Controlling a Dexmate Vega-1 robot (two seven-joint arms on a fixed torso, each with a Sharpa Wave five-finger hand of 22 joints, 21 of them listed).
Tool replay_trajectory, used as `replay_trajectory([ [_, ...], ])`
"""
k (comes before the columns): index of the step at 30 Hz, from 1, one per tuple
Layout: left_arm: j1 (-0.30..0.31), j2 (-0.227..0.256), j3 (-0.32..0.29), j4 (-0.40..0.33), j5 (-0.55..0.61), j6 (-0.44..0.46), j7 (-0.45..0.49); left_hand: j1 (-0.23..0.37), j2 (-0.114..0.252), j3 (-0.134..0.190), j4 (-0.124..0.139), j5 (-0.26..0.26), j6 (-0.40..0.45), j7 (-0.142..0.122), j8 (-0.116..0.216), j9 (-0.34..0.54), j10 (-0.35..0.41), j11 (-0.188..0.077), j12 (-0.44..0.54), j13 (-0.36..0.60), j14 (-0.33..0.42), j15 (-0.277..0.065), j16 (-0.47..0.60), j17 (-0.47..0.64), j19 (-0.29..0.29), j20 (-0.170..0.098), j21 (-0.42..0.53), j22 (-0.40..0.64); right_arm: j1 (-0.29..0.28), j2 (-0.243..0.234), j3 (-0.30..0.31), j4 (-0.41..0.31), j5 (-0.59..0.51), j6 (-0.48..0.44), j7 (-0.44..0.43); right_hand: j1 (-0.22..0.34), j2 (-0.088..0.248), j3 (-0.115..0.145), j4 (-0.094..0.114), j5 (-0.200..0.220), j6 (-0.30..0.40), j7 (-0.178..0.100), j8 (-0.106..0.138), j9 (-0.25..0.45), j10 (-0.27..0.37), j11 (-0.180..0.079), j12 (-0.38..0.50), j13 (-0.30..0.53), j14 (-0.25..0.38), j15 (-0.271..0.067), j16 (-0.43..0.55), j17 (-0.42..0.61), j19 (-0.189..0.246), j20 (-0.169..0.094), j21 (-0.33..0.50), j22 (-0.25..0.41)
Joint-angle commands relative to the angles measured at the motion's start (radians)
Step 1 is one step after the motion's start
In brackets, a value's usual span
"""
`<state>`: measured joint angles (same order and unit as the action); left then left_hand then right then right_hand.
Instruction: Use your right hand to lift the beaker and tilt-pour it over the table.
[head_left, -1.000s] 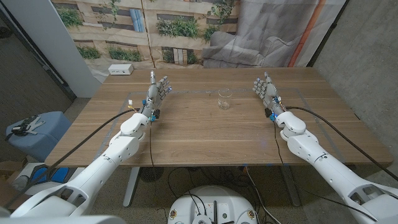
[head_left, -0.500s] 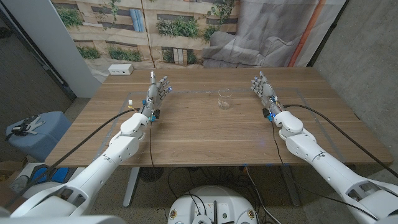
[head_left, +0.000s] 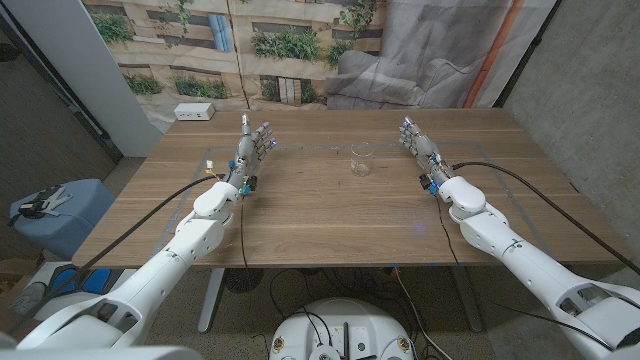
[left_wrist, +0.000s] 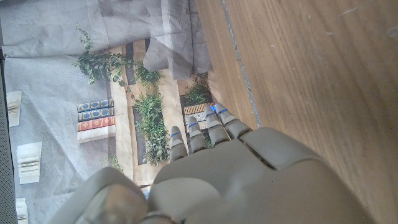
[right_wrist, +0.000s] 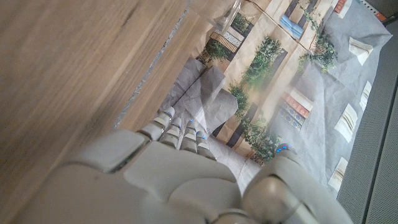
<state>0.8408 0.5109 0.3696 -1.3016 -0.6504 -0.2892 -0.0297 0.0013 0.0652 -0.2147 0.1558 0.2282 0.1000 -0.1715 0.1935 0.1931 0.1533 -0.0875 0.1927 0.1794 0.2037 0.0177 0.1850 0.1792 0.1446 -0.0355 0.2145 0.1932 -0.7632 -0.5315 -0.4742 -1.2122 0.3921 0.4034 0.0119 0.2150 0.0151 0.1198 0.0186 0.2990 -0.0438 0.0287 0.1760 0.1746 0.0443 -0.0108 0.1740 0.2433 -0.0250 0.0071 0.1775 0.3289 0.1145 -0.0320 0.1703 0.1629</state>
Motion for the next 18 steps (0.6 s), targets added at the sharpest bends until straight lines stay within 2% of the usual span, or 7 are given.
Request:
replay_trajectory([
  [1, 0.0, 0.0, 0.0, 0.0, 0.0, 0.0, 0.0, 0.0, 0.024, -0.007, 0.001, 0.005, -0.001, -0.007, 0.007, 0.003, 0.007, -0.002, 0.005, 0.003, 0.008, 0.002, 0.005, 0.005, 0.007, -0.01, 0.007, 0.003, 0.013, -0.052, -0.033, -0.02, -0.117, 0.001, -0.027, 0.026, -0.008, 0.004, -0.021, -0.01, -0.021, -0.008, 0.002, 0.004, -0.003, -0.001, 0.007, -0.003, -0.012, 0.0, 0.008, -0.005, -0.004, 0.0, 0.007, 0.003],
  [3, 0.0, 0.0, 0.0, 0.0, 0.0, 0.0, 0.0, 0.0, 0.024, -0.007, 0.001, 0.005, -0.001, -0.006, 0.007, 0.003, 0.007, -0.002, 0.006, 0.003, 0.008, 0.002, 0.004, 0.005, 0.007, -0.011, 0.007, 0.003, 0.013, -0.057, -0.037, -0.024, -0.133, -0.003, -0.034, 0.044, -0.018, 0.005, -0.038, -0.015, -0.041, 0.009, 0.001, 0.005, -0.012, 0.002, 0.008, -0.009, -0.017, 0.0, 0.009, -0.012, -0.009, 0.003, 0.008, 0.003],
  [7, 0.0, 0.0, 0.0, 0.0, 0.0, 0.0, 0.0, 0.0, 0.024, -0.007, 0.001, 0.005, 0.0, -0.007, 0.008, 0.003, 0.007, -0.002, 0.006, 0.003, 0.008, 0.002, 0.004, 0.005, 0.007, -0.01, 0.007, 0.003, 0.013, -0.071, -0.044, -0.038, -0.168, -0.008, -0.05, 0.07, -0.028, 0.009, -0.06, -0.023, -0.073, 0.026, 0.0, 0.006, -0.027, 0.005, 0.009, -0.016, -0.025, 0.002, 0.011, -0.022, -0.015, 0.004, 0.009, 0.003],
  [15, 0.0, 0.0, 0.0, 0.0, 0.0, 0.0, 0.0, 0.0, 0.024, -0.008, 0.001, 0.005, -0.001, -0.006, 0.007, 0.003, 0.008, -0.001, 0.006, 0.003, 0.008, 0.001, 0.005, 0.005, 0.007, -0.009, 0.007, 0.003, -0.029, -0.108, -0.047, -0.142, -0.264, -0.077, -0.143, 0.102, -0.039, 0.015, -0.087, -0.031, -0.102, 0.056, 0.002, 0.009, -0.036, 0.021, 0.014, -0.021, -0.027, 0.007, 0.014, -0.033, -0.017, 0.007, 0.011, 0.003],
  [18, 0.0, 0.0, 0.0, 0.0, 0.0, 0.0, 0.0, 0.0, 0.024, -0.008, 0.001, 0.005, -0.001, -0.006, 0.007, 0.003, 0.008, -0.001, 0.006, 0.003, 0.008, 0.001, 0.004, 0.005, 0.007, -0.009, 0.007, 0.003, -0.05, -0.108, -0.043, -0.177, -0.266, -0.113, -0.168, 0.113, -0.043, 0.016, -0.097, -0.034, -0.115, 0.062, 0.002, 0.011, -0.038, 0.023, 0.015, -0.022, -0.026, 0.01, 0.016, -0.037, -0.018, 0.01, 0.012, 0.003],
])
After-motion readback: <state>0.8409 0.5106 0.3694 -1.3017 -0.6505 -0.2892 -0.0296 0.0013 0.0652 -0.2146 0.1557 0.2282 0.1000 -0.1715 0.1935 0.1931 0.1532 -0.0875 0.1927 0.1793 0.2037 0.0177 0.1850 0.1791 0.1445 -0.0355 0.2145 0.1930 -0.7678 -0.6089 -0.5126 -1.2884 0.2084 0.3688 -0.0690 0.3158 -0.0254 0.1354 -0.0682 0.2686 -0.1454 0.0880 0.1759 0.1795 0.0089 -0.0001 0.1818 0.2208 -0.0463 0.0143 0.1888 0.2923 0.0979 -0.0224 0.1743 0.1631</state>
